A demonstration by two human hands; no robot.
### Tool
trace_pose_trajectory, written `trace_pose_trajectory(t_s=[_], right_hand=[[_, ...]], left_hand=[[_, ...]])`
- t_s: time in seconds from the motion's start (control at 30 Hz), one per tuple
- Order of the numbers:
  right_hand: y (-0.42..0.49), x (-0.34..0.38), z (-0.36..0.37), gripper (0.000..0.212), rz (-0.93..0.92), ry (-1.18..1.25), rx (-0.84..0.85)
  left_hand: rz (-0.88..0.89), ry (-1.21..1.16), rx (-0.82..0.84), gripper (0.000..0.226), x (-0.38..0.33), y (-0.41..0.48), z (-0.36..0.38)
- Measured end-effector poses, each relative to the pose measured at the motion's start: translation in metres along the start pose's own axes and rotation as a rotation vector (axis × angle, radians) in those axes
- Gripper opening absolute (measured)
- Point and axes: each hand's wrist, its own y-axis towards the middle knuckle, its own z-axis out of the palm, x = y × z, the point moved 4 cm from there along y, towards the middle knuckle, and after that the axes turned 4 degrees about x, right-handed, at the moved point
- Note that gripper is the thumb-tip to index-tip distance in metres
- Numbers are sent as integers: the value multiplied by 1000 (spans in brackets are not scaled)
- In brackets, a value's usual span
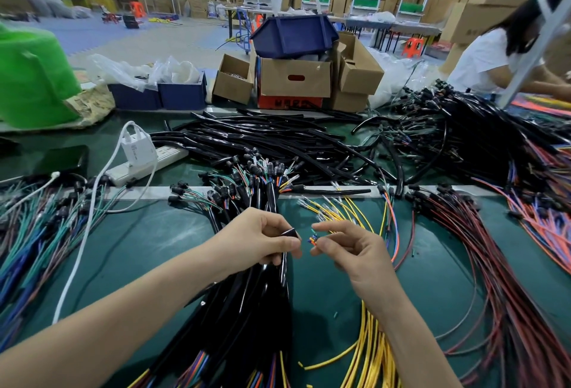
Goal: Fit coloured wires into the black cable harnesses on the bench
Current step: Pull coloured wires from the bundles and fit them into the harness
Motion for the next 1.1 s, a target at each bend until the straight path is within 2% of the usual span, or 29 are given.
trace_pose_trajectory(t_s=[0.1, 0.23, 0.33, 0.57, 0.77, 0.97, 1.1], right_hand=[[0, 1, 1, 25, -27, 0, 24], [0, 1, 3, 22, -24, -23, 45], [-1, 1, 4, 27, -16, -49, 41], [0, -3, 7, 18, -19, -184, 19], [-4, 0, 10, 20, -118, -452, -49], [-4, 1, 11, 18, -217, -564, -52], [-3, 0, 10, 16, -229, -533, -71]], left_hand=[[41, -69, -63, 11, 1, 1, 6], [61, -95, -84, 7, -3, 1, 14], [36, -60, -109, 9, -5, 3, 15], [-48, -19, -96, 15, -1, 7, 13], [47, 327, -226, 14, 0, 9, 9], [40, 147, -256, 14, 6, 8, 9], [6, 64, -209, 15, 6, 3, 7]])
